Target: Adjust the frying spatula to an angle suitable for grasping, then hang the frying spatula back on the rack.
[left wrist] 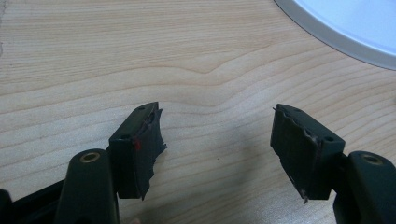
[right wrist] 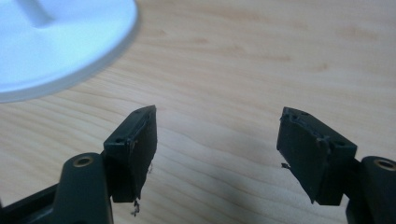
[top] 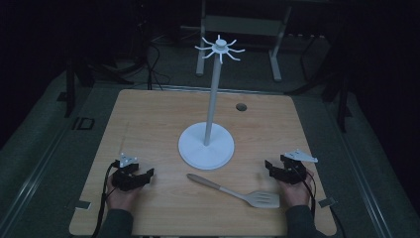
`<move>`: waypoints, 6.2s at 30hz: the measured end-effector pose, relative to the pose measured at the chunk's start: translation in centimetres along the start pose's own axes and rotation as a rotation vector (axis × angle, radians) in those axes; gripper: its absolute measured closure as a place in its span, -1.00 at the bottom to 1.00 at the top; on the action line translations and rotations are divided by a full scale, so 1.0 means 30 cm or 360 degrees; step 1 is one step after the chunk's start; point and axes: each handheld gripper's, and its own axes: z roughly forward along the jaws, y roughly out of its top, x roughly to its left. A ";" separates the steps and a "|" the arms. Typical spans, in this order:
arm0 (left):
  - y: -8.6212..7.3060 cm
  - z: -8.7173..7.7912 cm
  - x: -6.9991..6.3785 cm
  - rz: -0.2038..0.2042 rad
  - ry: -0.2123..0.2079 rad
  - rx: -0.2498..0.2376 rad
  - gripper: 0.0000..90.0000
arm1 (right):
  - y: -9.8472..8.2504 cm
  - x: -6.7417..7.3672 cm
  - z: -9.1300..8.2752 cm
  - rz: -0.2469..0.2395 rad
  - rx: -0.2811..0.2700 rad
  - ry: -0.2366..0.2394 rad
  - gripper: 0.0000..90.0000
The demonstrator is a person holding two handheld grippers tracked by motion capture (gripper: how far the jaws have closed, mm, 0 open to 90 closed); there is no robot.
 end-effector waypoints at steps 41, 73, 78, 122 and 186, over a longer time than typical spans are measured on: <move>0.001 -0.013 0.003 -0.0015 0.0000 -0.0033 -0.25 | 0.126 0.295 -0.062 -0.0630 0.0266 0.0485 0.46; 0.001 -0.014 0.004 -0.0016 0.0000 -0.0036 -0.25 | 0.065 0.485 0.086 -0.0794 0.0583 0.0750 0.52; 0.001 -0.014 0.003 -0.0015 -0.0002 -0.0035 -0.25 | 0.063 0.492 0.110 -0.0784 0.0630 0.0760 0.55; 0.002 -0.014 0.005 -0.0018 -0.0006 -0.0031 -0.25 | 0.130 0.385 0.201 -0.0582 0.0648 0.0433 0.61; 0.000 -0.010 0.004 -0.0014 -0.0004 -0.0027 -0.25 | 0.222 0.372 0.022 -0.0339 0.0026 0.0403 0.65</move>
